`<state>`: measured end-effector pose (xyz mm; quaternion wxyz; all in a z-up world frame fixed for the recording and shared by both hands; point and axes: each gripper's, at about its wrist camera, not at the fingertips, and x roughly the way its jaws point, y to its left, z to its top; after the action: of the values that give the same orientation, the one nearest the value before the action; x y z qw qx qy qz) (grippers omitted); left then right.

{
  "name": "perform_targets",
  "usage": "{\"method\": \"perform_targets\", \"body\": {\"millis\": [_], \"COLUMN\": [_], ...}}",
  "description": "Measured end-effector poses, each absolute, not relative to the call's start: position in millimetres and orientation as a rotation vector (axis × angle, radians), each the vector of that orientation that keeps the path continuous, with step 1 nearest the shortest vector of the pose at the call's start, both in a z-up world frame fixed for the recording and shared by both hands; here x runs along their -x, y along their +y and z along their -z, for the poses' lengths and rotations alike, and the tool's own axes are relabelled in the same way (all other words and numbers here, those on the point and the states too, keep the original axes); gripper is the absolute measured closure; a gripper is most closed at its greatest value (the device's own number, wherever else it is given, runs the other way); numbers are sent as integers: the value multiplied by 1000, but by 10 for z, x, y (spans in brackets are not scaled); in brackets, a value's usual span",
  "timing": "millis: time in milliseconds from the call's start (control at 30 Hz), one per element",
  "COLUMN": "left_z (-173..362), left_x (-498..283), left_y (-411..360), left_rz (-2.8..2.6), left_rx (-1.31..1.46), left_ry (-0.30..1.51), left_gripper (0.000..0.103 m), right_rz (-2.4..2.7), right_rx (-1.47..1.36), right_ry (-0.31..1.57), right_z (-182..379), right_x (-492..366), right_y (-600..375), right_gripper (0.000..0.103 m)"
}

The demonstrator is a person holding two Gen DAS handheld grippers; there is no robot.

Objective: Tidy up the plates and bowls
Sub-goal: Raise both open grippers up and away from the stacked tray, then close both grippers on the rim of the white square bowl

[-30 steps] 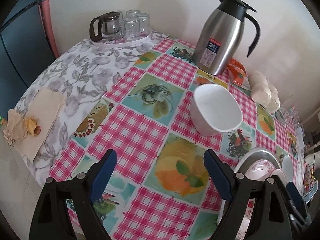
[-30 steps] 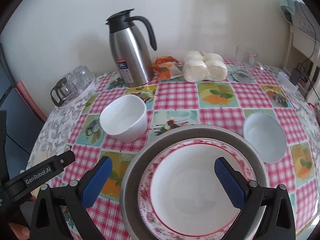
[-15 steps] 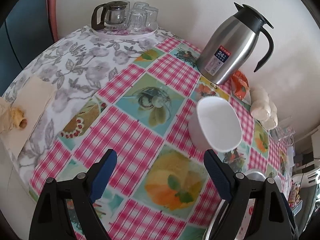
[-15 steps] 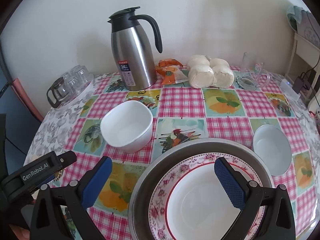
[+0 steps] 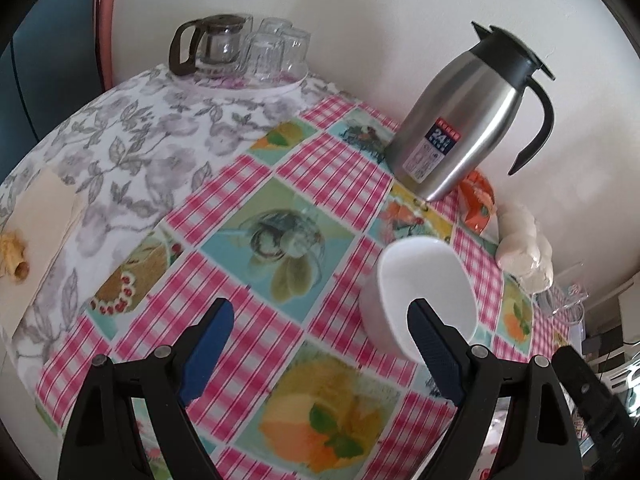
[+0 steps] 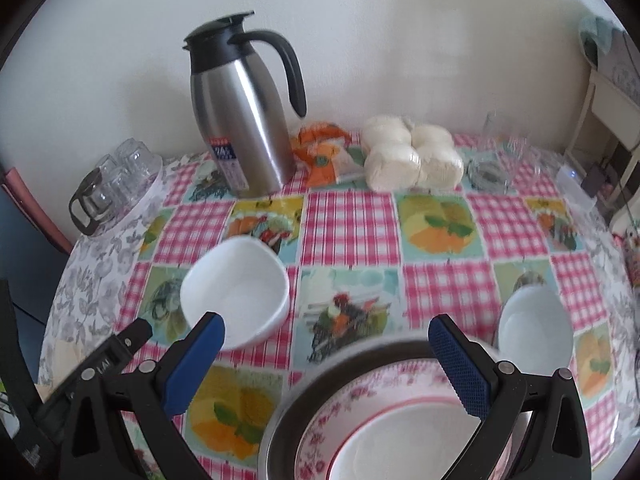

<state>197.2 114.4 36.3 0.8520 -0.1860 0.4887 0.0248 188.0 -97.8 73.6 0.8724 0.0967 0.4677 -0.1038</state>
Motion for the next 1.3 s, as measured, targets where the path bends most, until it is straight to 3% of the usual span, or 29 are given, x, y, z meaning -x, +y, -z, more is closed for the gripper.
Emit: {"method": "perform_targets", "body": {"millis": [733, 967, 1133, 1300], "left_z": [-139, 19, 166, 260], "left_x": [-2355, -2477, -2548, -2589], "left_y": [1048, 946, 919, 875], "left_rz": [-37, -19, -12, 4], "left_rx": [424, 399, 410, 411], "left_ry": [1010, 1060, 1104, 1129], "left_gripper": [14, 15, 30, 44], "right_rz": [280, 284, 278, 263], "right_rx": [-143, -104, -96, -102], "right_ry": [1103, 1194, 1244, 1265], "right_z": [-502, -202, -20, 81], "right_x": [-2507, -2657, -2723, -2772], "right_y": [-1110, -1005, -939, -881], "right_gripper": [0, 11, 26, 34]}}
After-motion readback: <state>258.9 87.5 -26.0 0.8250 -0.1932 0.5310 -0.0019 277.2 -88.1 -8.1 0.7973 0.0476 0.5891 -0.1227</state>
